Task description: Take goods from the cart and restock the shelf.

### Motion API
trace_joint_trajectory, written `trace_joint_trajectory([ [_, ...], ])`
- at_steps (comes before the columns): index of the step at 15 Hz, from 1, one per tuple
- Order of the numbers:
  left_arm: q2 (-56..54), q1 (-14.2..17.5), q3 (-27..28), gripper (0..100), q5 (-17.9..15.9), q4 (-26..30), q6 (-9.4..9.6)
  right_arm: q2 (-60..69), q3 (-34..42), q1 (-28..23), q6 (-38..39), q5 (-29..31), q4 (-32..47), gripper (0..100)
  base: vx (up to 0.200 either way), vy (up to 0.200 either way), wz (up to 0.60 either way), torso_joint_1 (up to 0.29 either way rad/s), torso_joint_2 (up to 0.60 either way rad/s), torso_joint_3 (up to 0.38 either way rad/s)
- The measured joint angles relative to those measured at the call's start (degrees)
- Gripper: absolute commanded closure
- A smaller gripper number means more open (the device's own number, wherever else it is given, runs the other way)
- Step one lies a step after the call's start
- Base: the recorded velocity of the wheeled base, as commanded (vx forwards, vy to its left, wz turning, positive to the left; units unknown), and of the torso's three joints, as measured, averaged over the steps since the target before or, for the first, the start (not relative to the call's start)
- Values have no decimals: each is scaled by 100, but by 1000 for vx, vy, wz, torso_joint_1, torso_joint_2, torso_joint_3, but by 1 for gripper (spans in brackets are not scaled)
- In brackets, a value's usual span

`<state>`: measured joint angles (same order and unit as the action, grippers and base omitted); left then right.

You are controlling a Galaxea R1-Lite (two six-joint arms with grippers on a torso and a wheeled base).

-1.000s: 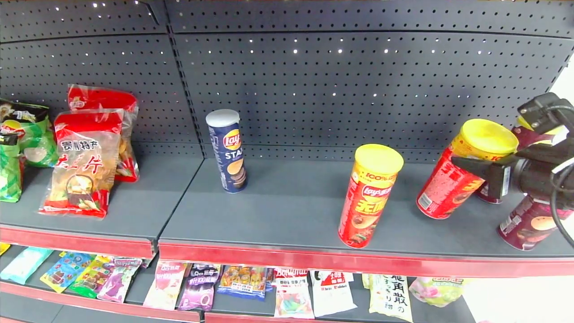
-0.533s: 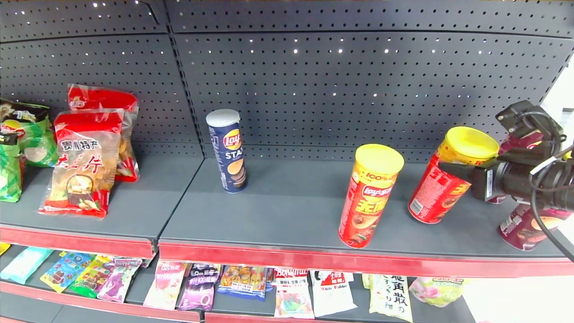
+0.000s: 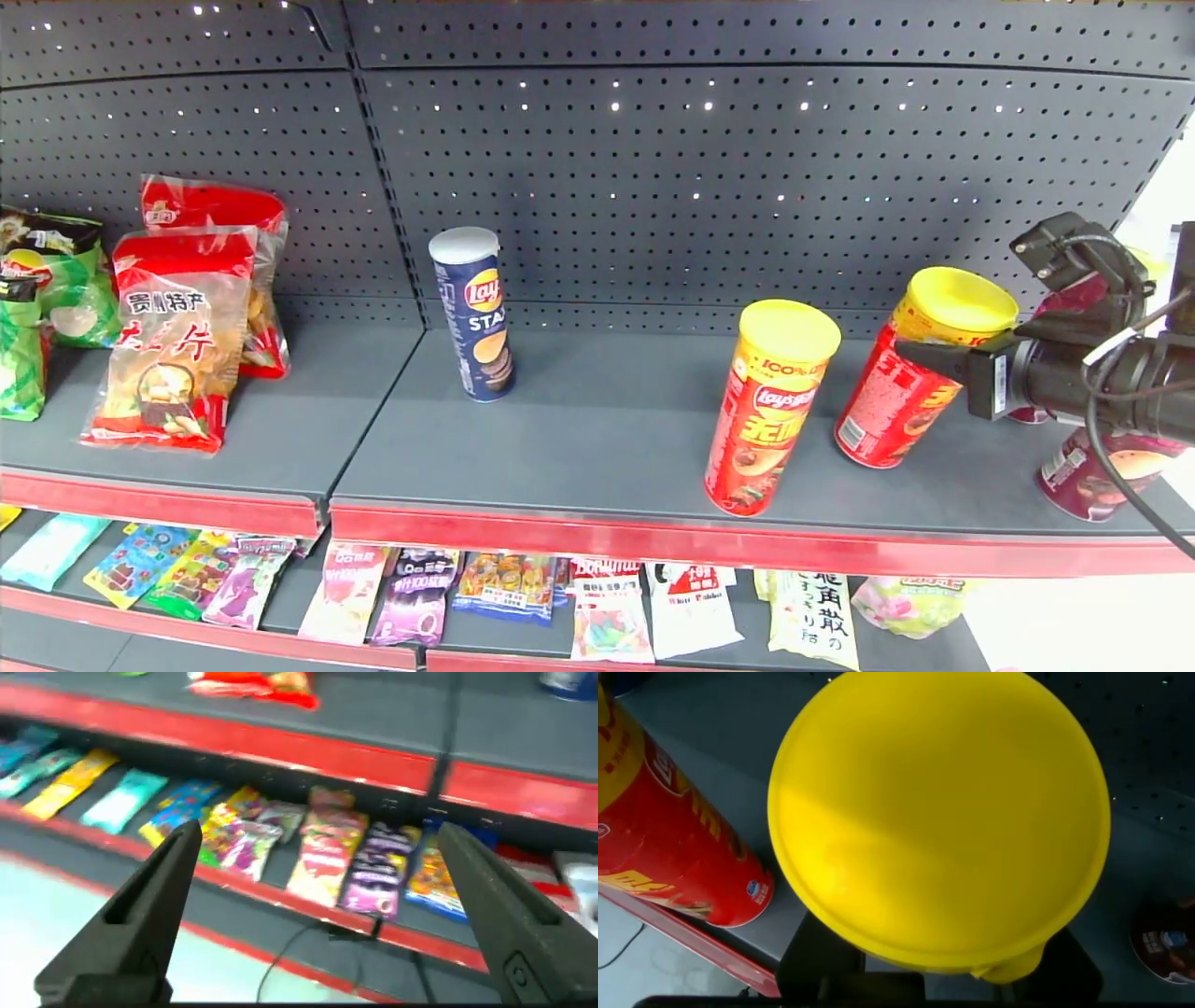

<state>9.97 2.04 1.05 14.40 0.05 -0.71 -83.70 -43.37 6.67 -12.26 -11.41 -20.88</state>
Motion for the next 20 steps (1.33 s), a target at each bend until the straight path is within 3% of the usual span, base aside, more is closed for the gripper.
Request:
trace_joint_trajectory([
  [1,6,308,-6,0,-193,-7,-16,-1,0,0,1,0,-2,100,0,0,0,0,0,0],
  [2,-48,419,-12,0,-472,-26,-33,-1,0,7,1,2,-2,100,0,0,0,0,0,0],
  [3,-163,325,-15,0,-811,-38,-38,-1,-1,5,1,0,0,100,0,0,0,0,0,0],
  [5,-538,-55,-23,0,-1827,-71,-29,-1,-4,2,0,2,-2,100,0,0,0,0,0,0],
  [6,-680,-144,-26,0,-1932,-71,-20,-1,-6,7,-5,0,-2,100,0,0,0,0,0,0],
  [9,-887,-226,-34,0,-1579,-65,-161,-1,-15,5,4,0,0,100,0,0,0,0,0,0],
  [10,-920,-233,-34,0,-1603,-65,-319,-1,-4,0,9,0,-2,100,0,0,0,0,0,0],
  [13,-962,-239,-23,0,-1913,-2,-429,-12,-1,-2,9,0,-2,100,0,0,0,0,0,0],
  [14,-968,-239,-20,0,-1729,24,-506,-20,-6,-4,9,2,-9,100,0,0,0,0,0,0],
  [16,-970,-239,-12,0,-1019,17,-550,-30,5,-2,15,0,-117,100,0,0,0,0,0,0],
  [18,-970,-236,-6,0,-1050,11,-271,-34,33,-6,15,2,-123,100,0,0,0,0,0,0],
  [20,-970,-239,-4,0,-1718,-80,245,-37,-1,-11,15,0,-130,100,0,0,0,0,0,0],
])
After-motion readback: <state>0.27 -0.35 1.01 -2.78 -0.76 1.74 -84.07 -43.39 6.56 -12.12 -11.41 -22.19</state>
